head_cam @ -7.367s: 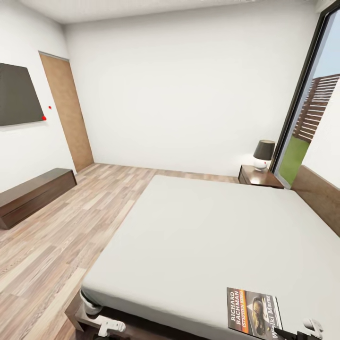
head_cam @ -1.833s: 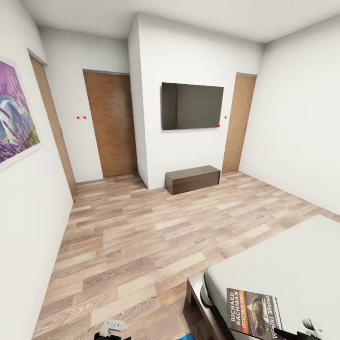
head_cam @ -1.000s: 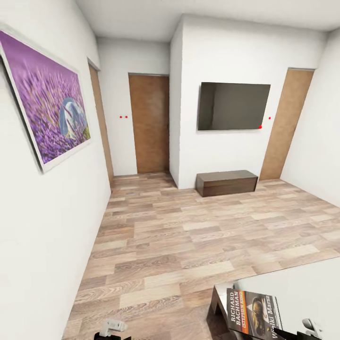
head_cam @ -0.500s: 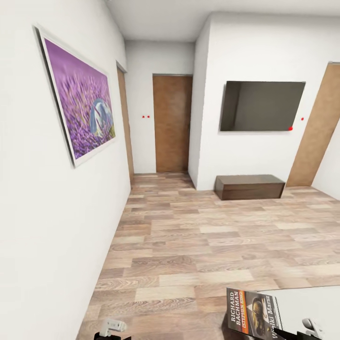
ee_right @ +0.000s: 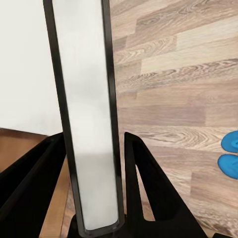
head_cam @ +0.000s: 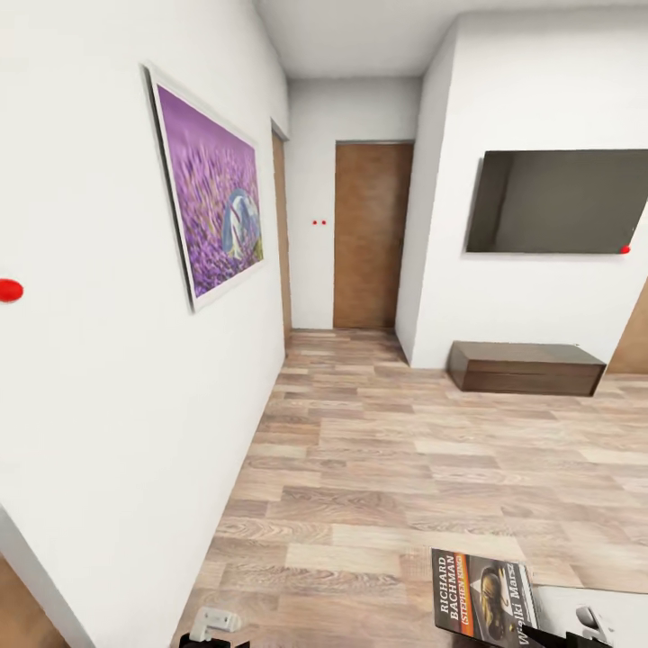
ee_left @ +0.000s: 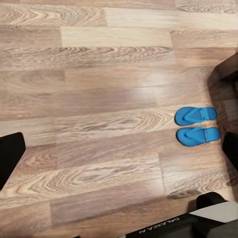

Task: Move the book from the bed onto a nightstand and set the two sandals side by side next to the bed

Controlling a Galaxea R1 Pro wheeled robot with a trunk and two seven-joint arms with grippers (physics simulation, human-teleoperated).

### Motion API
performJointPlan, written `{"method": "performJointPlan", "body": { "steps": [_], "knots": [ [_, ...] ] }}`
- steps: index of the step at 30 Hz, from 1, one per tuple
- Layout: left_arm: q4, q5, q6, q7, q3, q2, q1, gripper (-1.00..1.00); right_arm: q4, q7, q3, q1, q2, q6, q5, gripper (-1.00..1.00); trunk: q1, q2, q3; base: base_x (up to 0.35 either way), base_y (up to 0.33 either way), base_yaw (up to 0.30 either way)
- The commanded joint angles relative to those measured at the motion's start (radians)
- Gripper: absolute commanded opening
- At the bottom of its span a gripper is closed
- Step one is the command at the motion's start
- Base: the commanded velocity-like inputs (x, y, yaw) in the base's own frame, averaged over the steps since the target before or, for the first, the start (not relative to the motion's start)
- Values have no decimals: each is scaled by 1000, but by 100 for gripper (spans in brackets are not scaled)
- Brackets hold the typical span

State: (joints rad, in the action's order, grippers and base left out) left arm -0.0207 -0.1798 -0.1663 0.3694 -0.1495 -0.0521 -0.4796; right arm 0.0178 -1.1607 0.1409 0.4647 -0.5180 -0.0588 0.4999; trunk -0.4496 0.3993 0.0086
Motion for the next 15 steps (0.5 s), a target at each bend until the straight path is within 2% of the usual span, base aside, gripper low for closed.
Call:
{"method": "performJointPlan", "body": {
  "steps": [1,15],
  "knots": [
    [1,-10,-4,2,-9,0,-1,100,1,-3,2,0,0,-6,11,-100,0,1,0,0,0,291],
    [1,-10,-4,2,-9,0,-1,100,2,-4,2,0,0,-6,11,-100,0,1,0,0,0,291]
  ]
}}
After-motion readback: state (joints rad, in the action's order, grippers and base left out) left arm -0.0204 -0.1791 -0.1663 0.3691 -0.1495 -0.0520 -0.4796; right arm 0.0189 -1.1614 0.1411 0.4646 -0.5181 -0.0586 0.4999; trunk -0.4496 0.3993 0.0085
